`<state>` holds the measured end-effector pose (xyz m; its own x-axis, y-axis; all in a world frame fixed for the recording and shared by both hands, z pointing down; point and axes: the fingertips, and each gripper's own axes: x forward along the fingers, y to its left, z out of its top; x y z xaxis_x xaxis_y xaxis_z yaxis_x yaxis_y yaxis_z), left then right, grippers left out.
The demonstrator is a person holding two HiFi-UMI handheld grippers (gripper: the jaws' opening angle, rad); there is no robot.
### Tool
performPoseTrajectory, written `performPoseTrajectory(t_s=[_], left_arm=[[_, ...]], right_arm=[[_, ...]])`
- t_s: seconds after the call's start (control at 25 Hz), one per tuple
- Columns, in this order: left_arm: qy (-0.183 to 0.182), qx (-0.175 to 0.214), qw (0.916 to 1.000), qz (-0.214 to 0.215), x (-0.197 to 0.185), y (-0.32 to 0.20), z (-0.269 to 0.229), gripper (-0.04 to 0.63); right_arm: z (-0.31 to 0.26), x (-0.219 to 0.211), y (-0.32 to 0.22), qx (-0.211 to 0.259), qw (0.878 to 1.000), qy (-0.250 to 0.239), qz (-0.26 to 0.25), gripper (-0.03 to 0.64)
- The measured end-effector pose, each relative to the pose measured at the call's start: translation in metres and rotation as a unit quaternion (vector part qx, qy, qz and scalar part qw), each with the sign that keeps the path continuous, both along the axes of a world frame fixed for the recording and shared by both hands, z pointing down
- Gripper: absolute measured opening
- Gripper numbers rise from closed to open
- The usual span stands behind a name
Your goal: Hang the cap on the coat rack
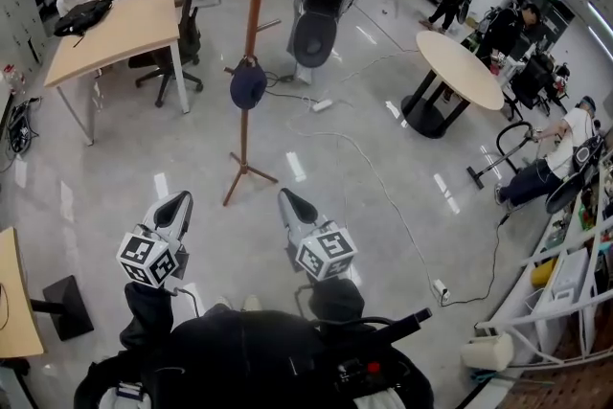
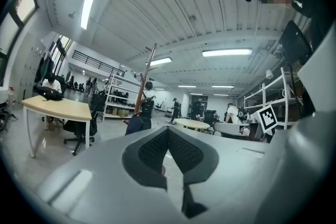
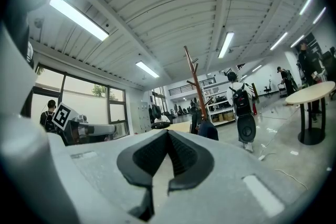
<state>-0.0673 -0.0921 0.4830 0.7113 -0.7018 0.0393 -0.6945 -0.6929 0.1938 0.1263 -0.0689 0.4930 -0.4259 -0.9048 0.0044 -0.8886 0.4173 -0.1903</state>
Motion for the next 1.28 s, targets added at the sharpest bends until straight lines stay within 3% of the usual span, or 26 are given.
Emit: performPoseTrajectory(t_s=[1.28], left_arm=[[-0.002, 0.0, 1.0, -0.002, -0.011, 0.008, 0.006, 0.002]], right_arm=[[0.001, -0.01, 0.012, 0.001, 1.0, 0.014, 0.001, 0.002]])
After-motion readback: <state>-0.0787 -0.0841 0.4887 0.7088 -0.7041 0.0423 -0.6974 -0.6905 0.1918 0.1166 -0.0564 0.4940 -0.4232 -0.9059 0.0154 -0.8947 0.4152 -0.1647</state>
